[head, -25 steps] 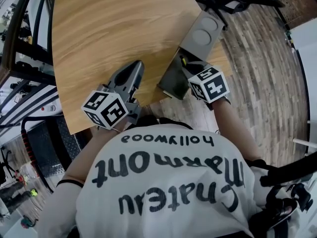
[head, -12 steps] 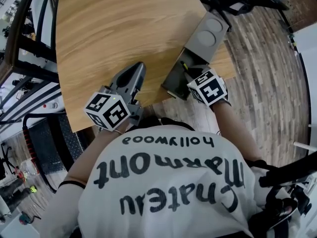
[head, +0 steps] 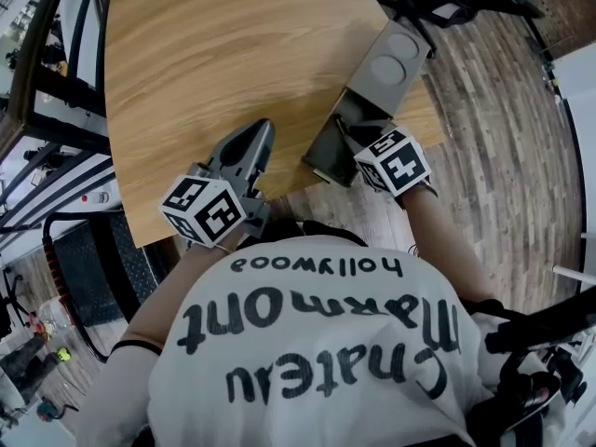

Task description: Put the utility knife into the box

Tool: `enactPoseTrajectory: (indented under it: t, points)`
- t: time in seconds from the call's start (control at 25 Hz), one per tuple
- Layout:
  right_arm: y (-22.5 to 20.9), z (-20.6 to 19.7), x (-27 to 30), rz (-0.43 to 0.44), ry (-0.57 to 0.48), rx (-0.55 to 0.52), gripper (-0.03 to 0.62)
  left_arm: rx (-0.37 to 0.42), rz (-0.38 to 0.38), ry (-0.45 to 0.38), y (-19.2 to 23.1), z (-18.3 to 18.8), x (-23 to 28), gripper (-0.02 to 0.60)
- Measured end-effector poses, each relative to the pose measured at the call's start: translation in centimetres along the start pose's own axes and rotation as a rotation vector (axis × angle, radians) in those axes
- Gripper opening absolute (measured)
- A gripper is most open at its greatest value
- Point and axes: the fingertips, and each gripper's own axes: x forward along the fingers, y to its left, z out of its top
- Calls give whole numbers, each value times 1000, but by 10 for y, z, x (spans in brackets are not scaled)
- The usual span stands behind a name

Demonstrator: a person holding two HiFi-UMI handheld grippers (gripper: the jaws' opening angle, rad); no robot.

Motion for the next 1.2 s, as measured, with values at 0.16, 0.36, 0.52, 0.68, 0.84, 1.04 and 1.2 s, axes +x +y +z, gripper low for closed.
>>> enactPoseTrajectory:
  t: [0.16, 0.36, 0.52, 0.68, 0.84, 1.04, 1.2]
  points:
    - [-4, 1, -2, 10, -10, 13, 32, 5, -10, -3, -6, 2, 7, 6]
    - [-10, 13, -21, 9, -88, 77, 32, 8, -7, -6, -4, 5, 5, 6]
    - [-17, 41, -51, 8, -245, 172, 32, 21, -18, -11, -9, 7, 4, 6]
    - [-11, 78, -93, 42, -485, 221, 32, 75, -59, -15, -21, 13, 3, 6]
    - [-3, 107, -149, 63, -787, 225, 32, 155, -114, -29, -44, 25, -2, 6]
    - [9, 123, -195, 93, -926, 230, 32, 221, -187, -64, -78, 48, -8, 6]
    - [12, 134, -225, 129, -993, 248, 32, 252, -300, -51, -110, 64, -7, 6]
